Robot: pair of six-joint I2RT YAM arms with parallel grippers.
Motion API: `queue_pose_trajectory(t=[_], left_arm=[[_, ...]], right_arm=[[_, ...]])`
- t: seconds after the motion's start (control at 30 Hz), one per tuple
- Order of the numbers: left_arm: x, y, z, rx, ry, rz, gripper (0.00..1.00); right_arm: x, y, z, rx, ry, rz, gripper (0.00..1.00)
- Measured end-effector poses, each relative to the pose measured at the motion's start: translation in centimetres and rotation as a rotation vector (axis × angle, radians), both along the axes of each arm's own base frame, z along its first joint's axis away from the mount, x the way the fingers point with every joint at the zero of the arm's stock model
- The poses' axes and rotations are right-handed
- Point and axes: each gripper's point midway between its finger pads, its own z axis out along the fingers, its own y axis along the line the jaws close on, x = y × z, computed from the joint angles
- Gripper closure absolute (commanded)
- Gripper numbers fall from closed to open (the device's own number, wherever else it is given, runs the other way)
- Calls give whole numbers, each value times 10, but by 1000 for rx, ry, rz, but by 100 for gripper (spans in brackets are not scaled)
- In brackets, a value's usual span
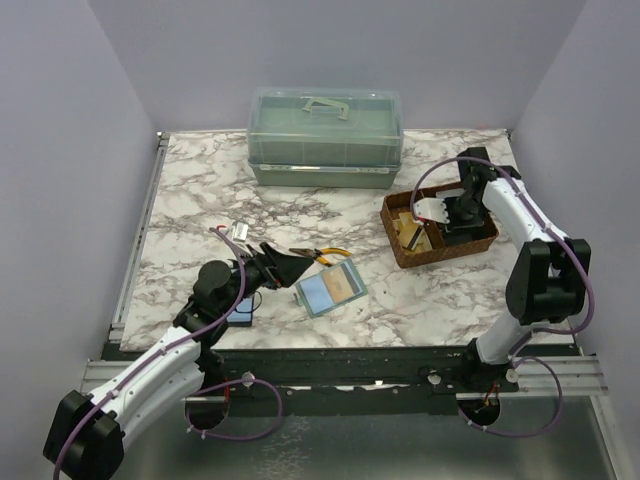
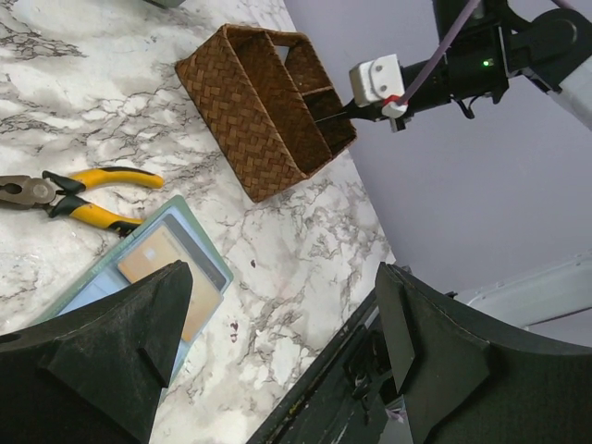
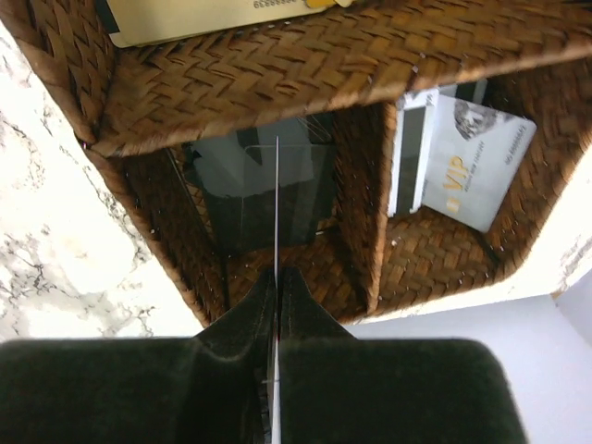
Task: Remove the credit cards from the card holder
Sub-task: Place the credit card in the storage box.
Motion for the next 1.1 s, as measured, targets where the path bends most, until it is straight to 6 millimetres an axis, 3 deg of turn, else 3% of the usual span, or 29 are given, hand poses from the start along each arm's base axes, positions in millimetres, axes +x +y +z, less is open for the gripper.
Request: queue_pose_trajectory(t=[0.13,0.47,0.63,0.8,0.97,1.1], left_arm=[[-1,1,3,-6,-10,0,12],[-2,1,5,-8,-14,-1,13],[-3,1,9,-17,-26,-3,12],[-4,1,9,-20,-25,-8,12],[-4,1,10,-22,-28,-8,12],[-3,0,7,-14,-17,-10,9]], right_arm=[[1,0,-13,-40,42,34,95],[0,-1,-24,-120,81,60,90],[2,-5,-36,-147,103,45,70],[19,-9,-30,-153,29,-40,70],[44,-7,-11,-113,-78,-165,71],[43,-5,-5,-72,-98,-246,71]])
